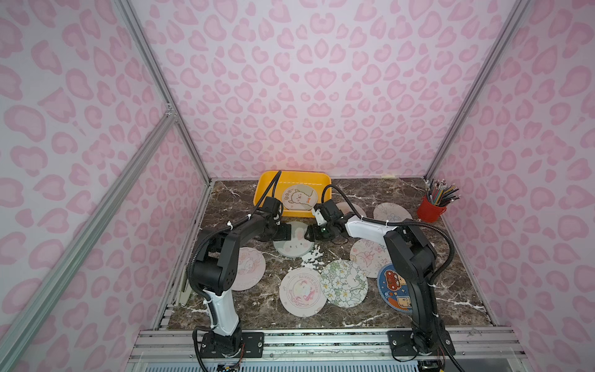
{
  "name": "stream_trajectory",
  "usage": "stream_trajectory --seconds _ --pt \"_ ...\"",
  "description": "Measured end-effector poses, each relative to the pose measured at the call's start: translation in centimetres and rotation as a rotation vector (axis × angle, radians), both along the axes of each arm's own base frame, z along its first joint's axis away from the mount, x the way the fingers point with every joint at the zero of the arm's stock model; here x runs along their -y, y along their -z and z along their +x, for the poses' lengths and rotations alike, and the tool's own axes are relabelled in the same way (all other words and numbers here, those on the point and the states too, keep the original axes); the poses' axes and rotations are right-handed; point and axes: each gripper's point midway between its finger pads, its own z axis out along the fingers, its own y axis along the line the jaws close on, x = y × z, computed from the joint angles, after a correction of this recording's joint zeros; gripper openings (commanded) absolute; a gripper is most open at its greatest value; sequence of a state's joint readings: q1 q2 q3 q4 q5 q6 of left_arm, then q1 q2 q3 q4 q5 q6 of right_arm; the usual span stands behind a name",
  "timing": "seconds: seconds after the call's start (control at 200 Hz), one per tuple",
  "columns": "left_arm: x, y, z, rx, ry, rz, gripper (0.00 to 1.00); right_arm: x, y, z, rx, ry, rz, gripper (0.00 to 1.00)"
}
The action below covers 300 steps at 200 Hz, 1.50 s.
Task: Put the coasters into the storage box
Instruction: Pick up the coaster from the center of the board.
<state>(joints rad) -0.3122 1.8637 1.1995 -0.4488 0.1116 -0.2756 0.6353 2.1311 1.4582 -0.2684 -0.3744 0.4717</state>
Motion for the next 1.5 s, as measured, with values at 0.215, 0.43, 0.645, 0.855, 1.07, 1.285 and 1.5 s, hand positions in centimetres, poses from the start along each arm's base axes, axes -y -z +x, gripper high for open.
stream_trajectory --seconds 0.215,0.43,0.645,0.855,1.07,1.285,1.5 --pt "0.9 0.9 -0.3 -0.002 0.033 0.033 0.85 -0.1 0.0 -0.1 -0.006 0.001 0.011 0.58" --pt "0.8 1.2 -0.3 0.013 0.021 0.053 0.84 0.0 0.2 -0.2 -0.004 0.000 0.013 0.53" --pt "0.8 1.1 -0.3 0.026 0.013 0.050 0.84 -0.3 0.2 -0.2 -0.006 -0.006 0.019 0.50" --pt "0.8 1.0 -0.3 0.029 0.013 0.053 0.84 -0.4 0.2 -0.2 -0.008 -0.008 0.021 0.50" --pt "0.2 0.7 -0.8 0.018 0.009 0.065 0.86 -0.3 0.2 -0.3 -0.004 -0.008 0.024 0.51" --pt "-0.1 0.6 -0.8 0.023 0.007 0.075 0.87 -0.3 0.3 -0.3 -0.003 -0.010 0.027 0.52" --pt "-0.1 1.2 -0.4 0.023 0.014 0.090 0.88 -0.4 0.2 -0.4 -0.004 -0.014 0.033 0.52"
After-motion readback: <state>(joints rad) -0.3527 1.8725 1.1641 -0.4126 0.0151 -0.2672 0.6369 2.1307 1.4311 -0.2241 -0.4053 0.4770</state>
